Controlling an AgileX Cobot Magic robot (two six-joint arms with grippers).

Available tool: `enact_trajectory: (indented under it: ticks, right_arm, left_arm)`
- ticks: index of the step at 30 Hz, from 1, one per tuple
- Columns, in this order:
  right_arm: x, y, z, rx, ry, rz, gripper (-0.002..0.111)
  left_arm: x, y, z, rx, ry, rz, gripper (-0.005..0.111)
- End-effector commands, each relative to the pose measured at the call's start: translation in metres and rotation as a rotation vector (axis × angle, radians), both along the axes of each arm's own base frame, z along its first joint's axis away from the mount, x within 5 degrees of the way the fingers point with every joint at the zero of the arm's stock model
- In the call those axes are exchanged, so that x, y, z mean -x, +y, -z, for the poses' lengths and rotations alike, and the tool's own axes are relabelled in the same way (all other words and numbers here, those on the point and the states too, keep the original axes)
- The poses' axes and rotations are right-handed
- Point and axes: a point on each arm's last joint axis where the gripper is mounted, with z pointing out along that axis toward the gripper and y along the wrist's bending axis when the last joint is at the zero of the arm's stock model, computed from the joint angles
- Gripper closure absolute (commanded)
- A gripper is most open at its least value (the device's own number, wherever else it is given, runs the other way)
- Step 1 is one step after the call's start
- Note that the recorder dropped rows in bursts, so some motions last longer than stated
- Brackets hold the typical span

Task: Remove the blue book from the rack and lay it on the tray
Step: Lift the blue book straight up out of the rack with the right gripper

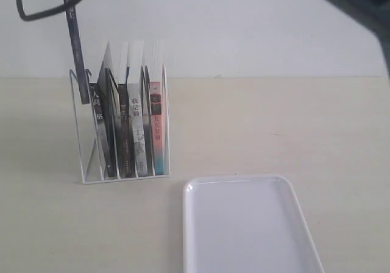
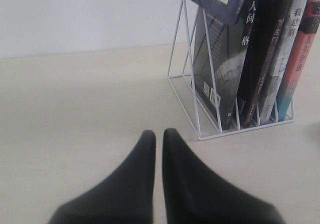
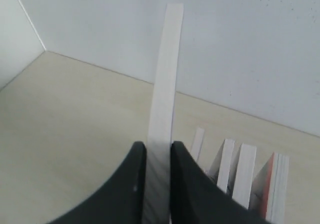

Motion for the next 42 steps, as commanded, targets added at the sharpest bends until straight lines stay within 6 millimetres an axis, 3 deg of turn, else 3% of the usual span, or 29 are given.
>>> enact_trajectory:
  ticks: [1, 14, 23, 27, 31, 34, 38, 42]
  right_arm:
    - [0.012, -0.025, -0.043, -0.06, -0.09, -0.016, 0.109]
    - [0.052, -0.096, -0.102, 0.123, -0.157, -0.073, 0.109]
    - [0.093, -0.137, -0.14, 0.198, -0.293, -0.324, 0.109]
    - [0.107, -0.161, -0.155, 0.199, -0.346, -0.328, 0.109]
    - [0.11, -0.181, -0.139, 0.311, -0.318, -0.349, 0.109]
    - [0.11, -0.2, -0.103, 0.45, -0.239, -0.455, 0.109]
    - [0.129, -0.226, -0.082, 0.498, -0.238, -0.55, 0.109]
    - [0.14, -0.239, -0.058, 0.542, -0.296, -0.587, 0.109]
  left_arm:
    - [0.0, 0.0, 0.001, 0.006, 0.002, -0.005, 0.102]
    - [0.0, 0.0, 0.001, 0.006, 0.002, -0.005, 0.102]
    - [0.0, 0.0, 0.001, 0.006, 0.002, -0.005, 0.102]
    - [0.0, 0.0, 0.001, 0.006, 0.002, -0.005, 0.102]
    - [0.0, 0.0, 0.001, 0.006, 0.002, -0.005, 0.102]
    - [0.0, 0.0, 0.001, 0.006, 0.002, -0.005, 0.102]
    - [0.0, 0.0, 0.001, 0.006, 0.002, -0.005, 0.102]
    - [0.0, 0.0, 0.001, 0.006, 0.002, -0.005, 0.102]
